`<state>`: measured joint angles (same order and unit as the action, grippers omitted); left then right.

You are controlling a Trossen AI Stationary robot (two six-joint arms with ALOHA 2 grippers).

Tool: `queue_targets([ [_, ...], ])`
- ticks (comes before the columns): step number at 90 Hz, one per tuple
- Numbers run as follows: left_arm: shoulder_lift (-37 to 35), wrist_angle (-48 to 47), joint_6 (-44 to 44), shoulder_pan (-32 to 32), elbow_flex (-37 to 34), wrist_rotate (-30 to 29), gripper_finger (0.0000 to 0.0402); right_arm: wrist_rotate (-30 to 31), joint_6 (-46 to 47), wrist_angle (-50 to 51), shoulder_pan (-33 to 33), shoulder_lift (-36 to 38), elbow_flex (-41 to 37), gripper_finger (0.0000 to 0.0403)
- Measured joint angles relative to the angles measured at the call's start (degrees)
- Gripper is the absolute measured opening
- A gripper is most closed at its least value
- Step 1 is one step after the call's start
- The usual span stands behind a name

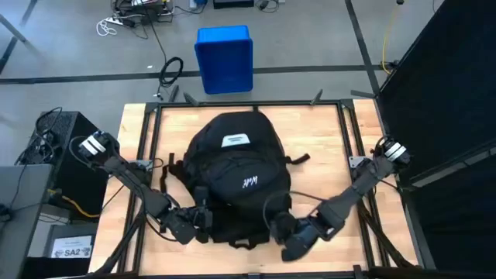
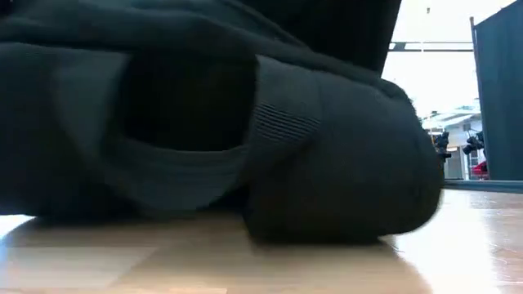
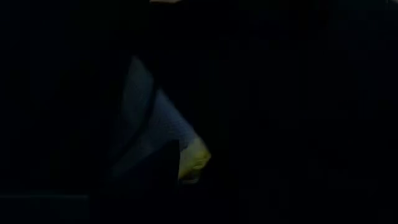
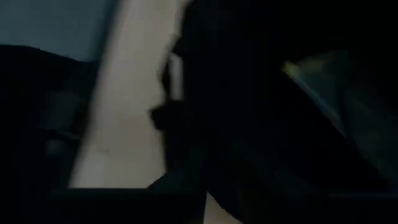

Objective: Unpack backpack
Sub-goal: Close the backpack

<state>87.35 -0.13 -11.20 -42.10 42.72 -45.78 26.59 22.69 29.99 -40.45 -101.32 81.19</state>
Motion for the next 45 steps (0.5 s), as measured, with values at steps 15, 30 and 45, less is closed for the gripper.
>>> queue_targets([
  [15,0.14,1.28,0.04,0.84,0.0,-0.08,0.0214,-8.22,-4.85,-8.14,-1.65,0.0,0.0,0.005],
  [30,0.14,3.76,3.29,1.62,0.0,-2.72,0.0214,-11.08,-4.94,-9.18,-1.69,-1.11,-0.56,0.0043],
  [45,0.07,8.73,9.68,3.24,0.0,-7.39,0.0214,-17.82,-3.06,-18.36,1.74,-1.7,-8.11,0.002],
])
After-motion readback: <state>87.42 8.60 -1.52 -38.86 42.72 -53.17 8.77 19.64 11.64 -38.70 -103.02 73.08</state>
